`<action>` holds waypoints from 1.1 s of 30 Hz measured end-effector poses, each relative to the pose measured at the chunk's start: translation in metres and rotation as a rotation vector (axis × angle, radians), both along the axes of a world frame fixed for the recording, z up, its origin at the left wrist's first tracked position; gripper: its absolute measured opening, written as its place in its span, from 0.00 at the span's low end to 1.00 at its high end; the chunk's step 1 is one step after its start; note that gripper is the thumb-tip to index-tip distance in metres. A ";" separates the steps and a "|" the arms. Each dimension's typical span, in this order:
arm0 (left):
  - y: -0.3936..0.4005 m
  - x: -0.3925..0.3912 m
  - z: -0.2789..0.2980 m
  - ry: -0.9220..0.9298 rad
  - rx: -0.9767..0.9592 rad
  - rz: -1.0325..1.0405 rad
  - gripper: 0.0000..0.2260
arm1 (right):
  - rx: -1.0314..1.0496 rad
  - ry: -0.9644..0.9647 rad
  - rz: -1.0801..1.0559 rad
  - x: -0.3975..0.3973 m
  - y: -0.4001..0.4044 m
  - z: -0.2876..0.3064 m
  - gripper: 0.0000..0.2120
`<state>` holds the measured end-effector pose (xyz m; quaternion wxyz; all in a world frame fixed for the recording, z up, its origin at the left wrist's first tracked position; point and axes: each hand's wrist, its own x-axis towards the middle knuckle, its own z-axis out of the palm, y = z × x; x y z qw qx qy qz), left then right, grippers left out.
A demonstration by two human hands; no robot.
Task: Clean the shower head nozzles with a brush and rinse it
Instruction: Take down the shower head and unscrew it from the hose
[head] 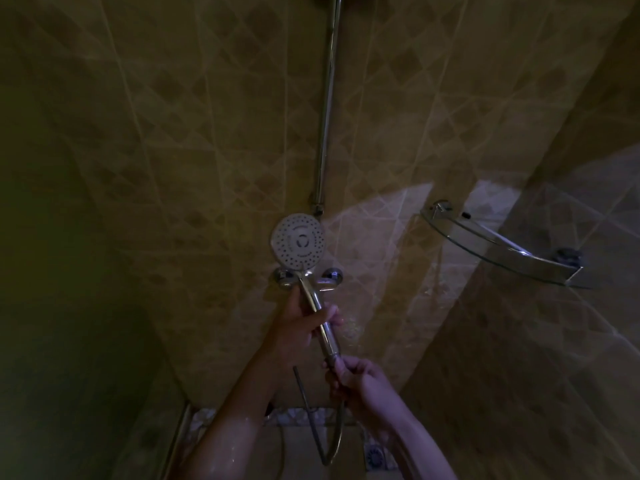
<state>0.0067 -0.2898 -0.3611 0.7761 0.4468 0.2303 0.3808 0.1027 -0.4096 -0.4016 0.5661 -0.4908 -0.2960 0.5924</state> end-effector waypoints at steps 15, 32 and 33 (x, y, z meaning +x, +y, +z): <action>0.010 -0.011 -0.003 0.092 -0.035 0.071 0.13 | 0.057 0.096 0.121 0.004 0.016 -0.007 0.12; 0.019 -0.030 -0.014 -0.252 0.053 -0.302 0.27 | 0.106 0.169 0.183 -0.004 0.015 0.002 0.12; 0.019 -0.030 -0.013 -0.185 0.069 -0.253 0.27 | 0.105 0.166 0.182 -0.005 0.015 0.003 0.11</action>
